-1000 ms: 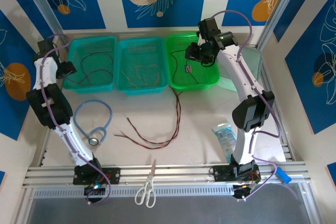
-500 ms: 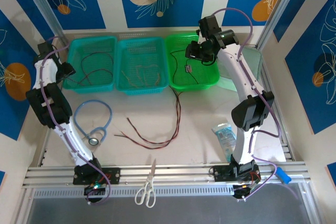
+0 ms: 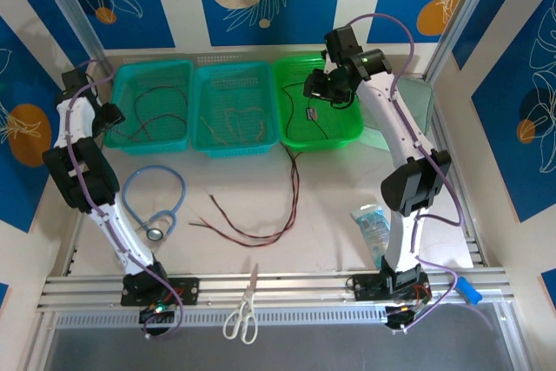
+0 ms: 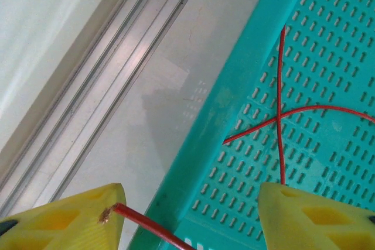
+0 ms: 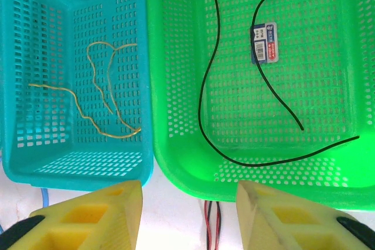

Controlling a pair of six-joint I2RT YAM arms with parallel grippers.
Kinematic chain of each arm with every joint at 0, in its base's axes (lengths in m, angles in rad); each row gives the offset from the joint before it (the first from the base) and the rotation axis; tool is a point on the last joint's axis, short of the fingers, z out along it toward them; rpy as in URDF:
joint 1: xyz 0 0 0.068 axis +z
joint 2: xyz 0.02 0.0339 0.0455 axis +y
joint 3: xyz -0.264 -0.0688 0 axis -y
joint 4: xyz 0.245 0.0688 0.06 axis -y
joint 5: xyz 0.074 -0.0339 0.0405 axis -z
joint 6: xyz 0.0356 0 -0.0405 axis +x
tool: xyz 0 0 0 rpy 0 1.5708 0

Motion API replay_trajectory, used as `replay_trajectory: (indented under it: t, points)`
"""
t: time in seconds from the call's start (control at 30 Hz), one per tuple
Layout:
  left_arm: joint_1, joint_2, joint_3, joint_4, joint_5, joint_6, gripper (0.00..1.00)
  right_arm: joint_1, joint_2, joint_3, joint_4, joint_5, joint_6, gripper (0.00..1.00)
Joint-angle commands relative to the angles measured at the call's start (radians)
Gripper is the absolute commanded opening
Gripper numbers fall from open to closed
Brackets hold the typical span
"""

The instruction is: Untangle the cables

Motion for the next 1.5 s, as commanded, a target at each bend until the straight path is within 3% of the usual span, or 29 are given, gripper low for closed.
replay_trajectory:
  t: [0.0, 0.77, 1.03, 1.13, 1.33, 1.47]
  points:
    - [-0.007, -0.055, 0.035, -0.022, -0.031, 0.022, 0.65, 0.005, 0.012, 0.037, -0.023, -0.020, -0.010, 0.46]
    - [-0.069, -0.036, 0.066, 0.007, 0.069, -0.009, 0.64, -0.004, 0.012, 0.037, -0.021, -0.037, -0.010, 0.46]
    - [-0.126, 0.005, 0.070, 0.015, 0.073, -0.023, 0.55, -0.012, 0.006, 0.035, -0.022, -0.039, -0.013, 0.46]
    - [-0.150, 0.025, 0.072, 0.018, 0.086, -0.020, 0.48, -0.013, 0.001, 0.025, -0.019, -0.040, -0.007, 0.46]
    - [-0.201, 0.095, 0.103, 0.007, 0.116, 0.003, 0.19, 0.002, -0.023, -0.006, -0.011, -0.025, 0.019, 0.45]
    - [-0.248, 0.168, 0.191, -0.042, 0.124, 0.025, 0.15, 0.009, -0.082, -0.117, 0.055, -0.023, 0.041, 0.45]
